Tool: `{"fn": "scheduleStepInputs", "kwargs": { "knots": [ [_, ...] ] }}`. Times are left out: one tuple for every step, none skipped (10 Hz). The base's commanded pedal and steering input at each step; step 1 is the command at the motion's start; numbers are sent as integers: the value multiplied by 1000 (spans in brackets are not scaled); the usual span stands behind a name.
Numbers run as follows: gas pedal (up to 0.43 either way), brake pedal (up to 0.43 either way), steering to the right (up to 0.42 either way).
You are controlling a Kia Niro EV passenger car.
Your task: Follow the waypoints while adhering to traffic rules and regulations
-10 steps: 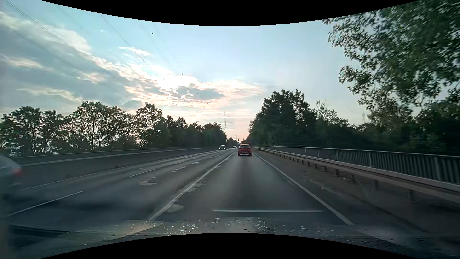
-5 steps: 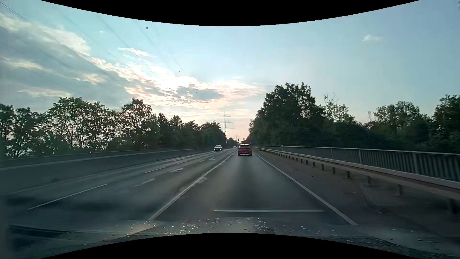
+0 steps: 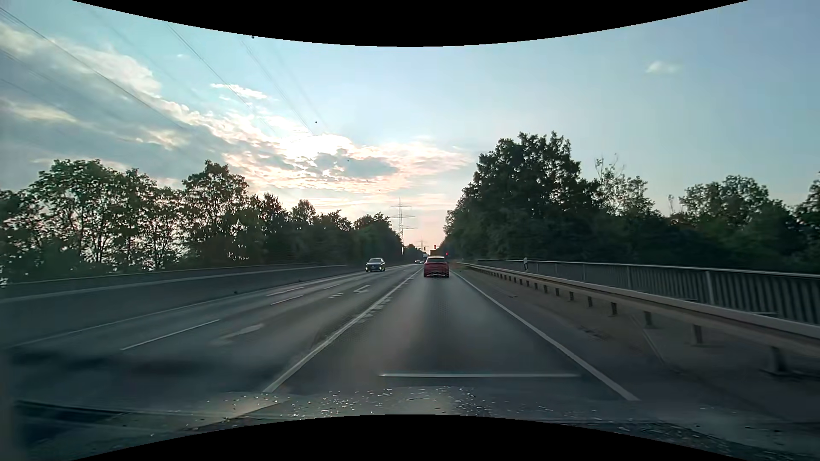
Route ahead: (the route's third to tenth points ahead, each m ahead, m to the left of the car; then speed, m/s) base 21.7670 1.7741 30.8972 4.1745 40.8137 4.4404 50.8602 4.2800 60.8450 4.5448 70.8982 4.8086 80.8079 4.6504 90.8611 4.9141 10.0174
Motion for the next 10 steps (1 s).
{"fn": "scheduleStepInputs", "kwargs": {
  "knots": [
    [67, 0, -4],
    [67, 0, -4],
    [67, 0, -4],
    [59, 0, -4],
    [59, 0, -4],
    [59, 0, -4],
    [59, 0, -4],
    [59, 0, -4],
    [59, 0, -4],
    [47, 0, -4]
  ]
}}
